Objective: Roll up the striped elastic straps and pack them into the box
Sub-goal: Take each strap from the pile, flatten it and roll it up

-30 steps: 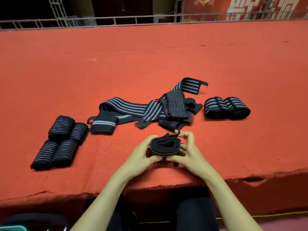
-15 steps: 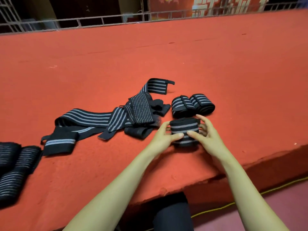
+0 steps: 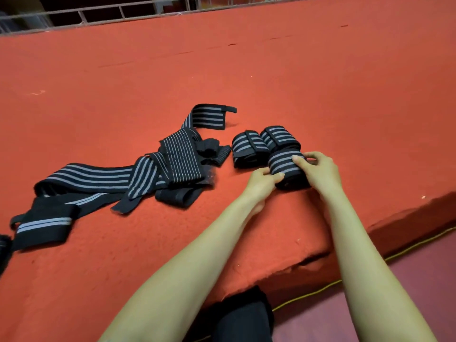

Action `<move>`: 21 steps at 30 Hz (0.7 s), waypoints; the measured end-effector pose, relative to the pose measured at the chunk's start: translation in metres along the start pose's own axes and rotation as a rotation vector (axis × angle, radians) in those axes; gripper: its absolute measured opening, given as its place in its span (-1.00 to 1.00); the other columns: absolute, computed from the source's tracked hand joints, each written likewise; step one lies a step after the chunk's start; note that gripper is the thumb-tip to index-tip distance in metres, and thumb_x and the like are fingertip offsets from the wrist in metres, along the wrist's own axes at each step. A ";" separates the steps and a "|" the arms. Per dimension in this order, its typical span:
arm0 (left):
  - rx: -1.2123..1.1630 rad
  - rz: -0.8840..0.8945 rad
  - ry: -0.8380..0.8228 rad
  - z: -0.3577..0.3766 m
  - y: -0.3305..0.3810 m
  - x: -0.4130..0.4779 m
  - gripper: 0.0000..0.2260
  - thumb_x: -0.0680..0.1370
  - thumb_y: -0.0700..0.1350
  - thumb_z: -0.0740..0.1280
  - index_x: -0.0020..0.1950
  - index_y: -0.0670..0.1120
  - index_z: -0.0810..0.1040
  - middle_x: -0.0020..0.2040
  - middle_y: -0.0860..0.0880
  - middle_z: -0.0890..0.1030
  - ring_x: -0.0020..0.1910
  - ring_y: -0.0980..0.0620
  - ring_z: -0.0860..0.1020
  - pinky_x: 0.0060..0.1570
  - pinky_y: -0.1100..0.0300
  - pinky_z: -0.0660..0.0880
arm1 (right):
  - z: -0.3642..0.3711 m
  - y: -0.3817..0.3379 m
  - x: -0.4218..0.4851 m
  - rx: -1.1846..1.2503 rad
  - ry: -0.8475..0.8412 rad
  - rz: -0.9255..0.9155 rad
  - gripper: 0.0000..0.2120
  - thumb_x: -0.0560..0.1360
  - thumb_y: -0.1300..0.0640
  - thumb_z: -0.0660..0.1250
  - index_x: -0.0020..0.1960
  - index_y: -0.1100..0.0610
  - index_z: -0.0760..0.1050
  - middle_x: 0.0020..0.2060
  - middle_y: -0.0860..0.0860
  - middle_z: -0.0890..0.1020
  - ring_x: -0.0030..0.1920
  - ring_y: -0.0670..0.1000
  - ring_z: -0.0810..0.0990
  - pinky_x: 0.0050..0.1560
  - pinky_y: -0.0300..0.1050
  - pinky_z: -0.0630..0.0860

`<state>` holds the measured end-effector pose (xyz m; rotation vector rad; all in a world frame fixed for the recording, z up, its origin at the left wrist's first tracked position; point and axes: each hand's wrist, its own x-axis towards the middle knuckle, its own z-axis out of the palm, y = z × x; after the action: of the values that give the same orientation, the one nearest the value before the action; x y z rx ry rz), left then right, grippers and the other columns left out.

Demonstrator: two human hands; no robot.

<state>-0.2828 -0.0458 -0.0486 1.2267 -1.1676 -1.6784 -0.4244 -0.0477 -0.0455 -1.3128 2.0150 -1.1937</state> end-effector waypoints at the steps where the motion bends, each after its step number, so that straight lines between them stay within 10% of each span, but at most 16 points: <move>1: -0.004 0.007 -0.005 0.001 -0.001 0.001 -0.72 0.56 -0.33 0.25 0.27 -0.32 0.45 0.13 -0.19 0.56 0.02 -0.01 0.55 0.24 0.09 0.45 | -0.001 -0.001 0.003 -0.011 -0.002 -0.011 -0.61 0.48 -0.06 0.39 0.19 0.16 0.57 0.10 0.13 0.64 0.13 0.09 0.58 0.07 -0.12 0.44; 7: -0.030 -0.008 0.007 0.000 -0.001 -0.004 -0.59 0.55 -0.37 0.24 0.40 -0.29 0.29 0.30 -0.21 0.44 0.09 0.01 0.49 0.11 0.20 0.49 | -0.006 -0.005 0.007 -0.037 0.044 -0.105 -0.75 0.49 0.03 0.38 0.11 0.12 0.61 0.03 0.06 0.66 0.05 0.01 0.58 0.01 -0.22 0.40; 14: 0.065 0.042 -0.005 0.004 0.002 -0.013 -0.60 0.59 -0.39 0.10 0.42 -0.20 0.31 0.39 -0.13 0.37 0.17 0.07 0.42 0.18 0.14 0.46 | 0.007 0.002 -0.027 -0.408 0.228 -0.441 -0.79 0.50 0.08 0.32 0.08 0.12 0.60 0.06 0.07 0.61 0.18 0.18 0.47 0.26 0.10 0.29; 21: 0.247 0.043 -0.101 -0.011 0.015 -0.021 -0.52 0.55 -0.43 0.09 0.45 -0.17 0.29 0.40 -0.12 0.39 0.16 0.07 0.43 0.08 0.22 0.43 | 0.010 -0.009 -0.045 -0.665 0.005 -0.410 -0.61 0.57 0.07 0.22 0.40 0.05 0.39 0.38 0.05 0.38 0.44 0.10 0.22 0.42 0.32 -0.01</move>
<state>-0.2664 -0.0341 -0.0301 1.2654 -1.4883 -1.6161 -0.3928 -0.0131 -0.0471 -2.1147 2.3168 -0.6740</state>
